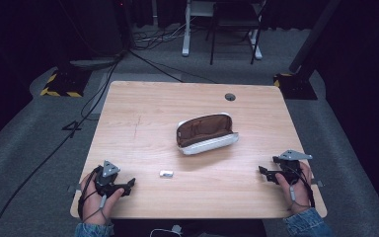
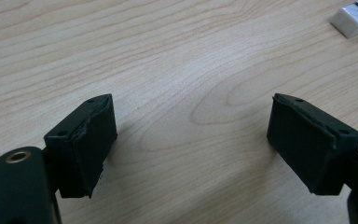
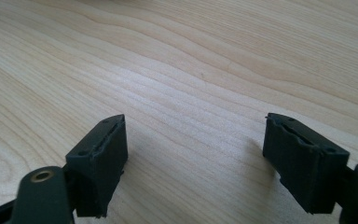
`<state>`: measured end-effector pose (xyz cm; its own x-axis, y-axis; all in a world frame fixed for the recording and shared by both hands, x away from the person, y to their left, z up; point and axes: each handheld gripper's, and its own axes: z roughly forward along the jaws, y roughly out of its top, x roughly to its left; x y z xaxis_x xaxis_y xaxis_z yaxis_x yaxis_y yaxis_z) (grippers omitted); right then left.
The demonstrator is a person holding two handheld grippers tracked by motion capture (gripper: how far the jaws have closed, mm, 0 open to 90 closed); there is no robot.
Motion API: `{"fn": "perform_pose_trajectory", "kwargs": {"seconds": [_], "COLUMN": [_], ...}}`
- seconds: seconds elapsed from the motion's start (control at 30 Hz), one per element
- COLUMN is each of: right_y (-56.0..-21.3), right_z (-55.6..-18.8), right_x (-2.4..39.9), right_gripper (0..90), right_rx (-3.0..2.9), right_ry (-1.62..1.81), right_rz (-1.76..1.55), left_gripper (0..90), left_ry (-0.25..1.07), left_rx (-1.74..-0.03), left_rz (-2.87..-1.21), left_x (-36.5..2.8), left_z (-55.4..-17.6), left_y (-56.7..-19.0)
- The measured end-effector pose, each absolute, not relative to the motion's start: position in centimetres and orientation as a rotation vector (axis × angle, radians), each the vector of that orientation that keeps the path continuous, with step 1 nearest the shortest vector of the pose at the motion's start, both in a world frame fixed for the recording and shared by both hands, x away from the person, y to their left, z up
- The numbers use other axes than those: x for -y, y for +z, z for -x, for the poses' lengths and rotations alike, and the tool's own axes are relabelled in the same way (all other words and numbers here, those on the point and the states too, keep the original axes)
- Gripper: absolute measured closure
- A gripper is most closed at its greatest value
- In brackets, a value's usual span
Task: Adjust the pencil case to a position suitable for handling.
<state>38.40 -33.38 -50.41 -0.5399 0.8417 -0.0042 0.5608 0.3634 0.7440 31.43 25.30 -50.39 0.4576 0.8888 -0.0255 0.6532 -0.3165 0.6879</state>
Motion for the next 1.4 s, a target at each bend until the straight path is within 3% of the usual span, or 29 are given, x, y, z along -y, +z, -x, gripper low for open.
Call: {"fn": "perform_pose_trajectory", "kwargs": {"seconds": [0.67, 1.4], "right_y": [-50.4, -50.4], "right_z": [-38.5, -38.5], "right_x": [33.4, 33.3], "right_gripper": [21.8, 21.7], "right_rx": [-2.248, -2.249], "right_ry": [1.001, 0.999], "right_rz": [-1.217, -1.219], "left_gripper": [19.4, 21.7], "left_ry": [0.439, 0.353], "left_rx": [-1.286, -1.095], "left_rz": [-2.024, -2.015], "left_x": [-23.1, -16.8], "left_z": [-30.2, -31.3], "left_y": [-47.4, -45.5]}}
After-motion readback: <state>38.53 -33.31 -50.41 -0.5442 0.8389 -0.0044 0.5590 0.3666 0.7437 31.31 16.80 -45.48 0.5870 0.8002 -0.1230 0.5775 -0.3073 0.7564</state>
